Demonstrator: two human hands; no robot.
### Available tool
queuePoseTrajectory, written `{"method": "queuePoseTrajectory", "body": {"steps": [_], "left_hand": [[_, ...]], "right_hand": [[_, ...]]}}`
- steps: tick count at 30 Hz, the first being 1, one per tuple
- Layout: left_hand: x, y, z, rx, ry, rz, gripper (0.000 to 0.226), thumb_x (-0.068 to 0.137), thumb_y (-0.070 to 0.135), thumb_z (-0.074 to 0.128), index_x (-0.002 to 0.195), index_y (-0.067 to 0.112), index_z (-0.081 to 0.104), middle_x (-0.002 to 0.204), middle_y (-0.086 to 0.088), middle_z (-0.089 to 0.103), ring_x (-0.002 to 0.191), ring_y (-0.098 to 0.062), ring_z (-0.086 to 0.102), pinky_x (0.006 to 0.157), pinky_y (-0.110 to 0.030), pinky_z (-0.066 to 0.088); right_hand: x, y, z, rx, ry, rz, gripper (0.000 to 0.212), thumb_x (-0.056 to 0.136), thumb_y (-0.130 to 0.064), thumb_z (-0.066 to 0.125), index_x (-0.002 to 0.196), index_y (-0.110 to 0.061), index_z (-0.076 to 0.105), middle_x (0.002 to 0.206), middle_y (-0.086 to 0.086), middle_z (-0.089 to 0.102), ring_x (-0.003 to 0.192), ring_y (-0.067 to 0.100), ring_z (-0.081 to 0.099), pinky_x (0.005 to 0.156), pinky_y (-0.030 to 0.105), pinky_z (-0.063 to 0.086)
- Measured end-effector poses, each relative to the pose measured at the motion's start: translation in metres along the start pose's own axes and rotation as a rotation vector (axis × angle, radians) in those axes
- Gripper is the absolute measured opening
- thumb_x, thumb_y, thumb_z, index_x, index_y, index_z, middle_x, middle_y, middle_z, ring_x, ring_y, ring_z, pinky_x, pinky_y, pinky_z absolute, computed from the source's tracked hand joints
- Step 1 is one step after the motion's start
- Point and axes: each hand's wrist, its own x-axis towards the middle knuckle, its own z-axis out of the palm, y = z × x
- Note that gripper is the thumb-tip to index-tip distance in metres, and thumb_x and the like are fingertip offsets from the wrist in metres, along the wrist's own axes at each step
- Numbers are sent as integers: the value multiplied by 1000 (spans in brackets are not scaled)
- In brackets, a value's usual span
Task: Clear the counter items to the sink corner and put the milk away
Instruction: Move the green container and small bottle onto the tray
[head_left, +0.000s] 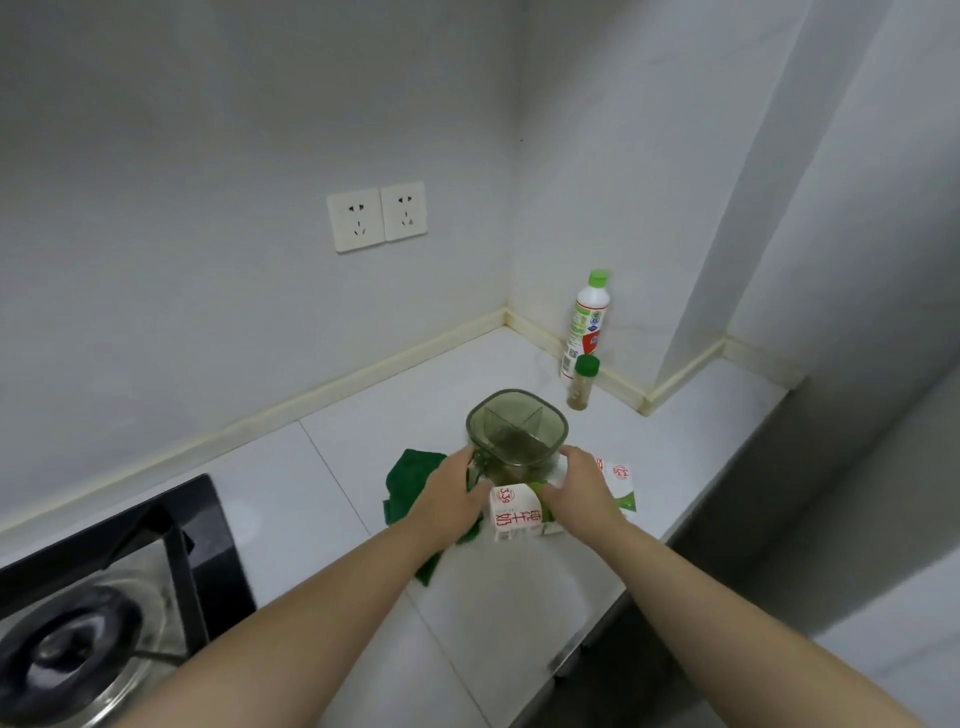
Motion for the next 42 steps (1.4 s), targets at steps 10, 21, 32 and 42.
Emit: {"method": "queuePoseTrajectory", "body": {"steps": [10, 21, 32, 42], "left_hand": [[110, -13, 16, -124, 54, -441, 49, 99, 42, 33, 106, 2, 61, 111, -15, 60, 92, -25, 54, 86, -33, 44], [146, -31, 24, -305, -116, -596, 52, 92, 51, 46, 118, 7, 52, 108, -8, 55, 97, -21, 52, 72, -26, 51], [185, -33, 23, -213, -115, -589, 51, 97, 53, 29, 73, 12, 50, 72, -6, 55, 88, -26, 55, 85, -37, 50], [208, -53, 28, -208, -177, -573, 56, 96, 56, 28, 67, 14, 53, 67, -2, 57, 69, -16, 53, 73, -30, 44]], "right_hand": [[112, 22, 0, 307, 25, 376, 54, 98, -20, 44, 146, -12, 20, 145, 10, 38, 123, 30, 47, 92, 34, 46], [165, 32, 35, 472, -118, 464, 38, 94, -25, 47, 129, -11, 38, 114, 13, 57, 92, 25, 58, 67, 31, 52], [216, 34, 13, 537, 170, 391, 47, 89, -26, 54, 130, -8, 39, 121, 12, 53, 107, 29, 55, 89, 39, 47], [272, 48, -16, 314, 263, 261, 59, 80, -22, 71, 128, -8, 41, 121, 10, 51, 108, 27, 53, 89, 38, 49]]}}
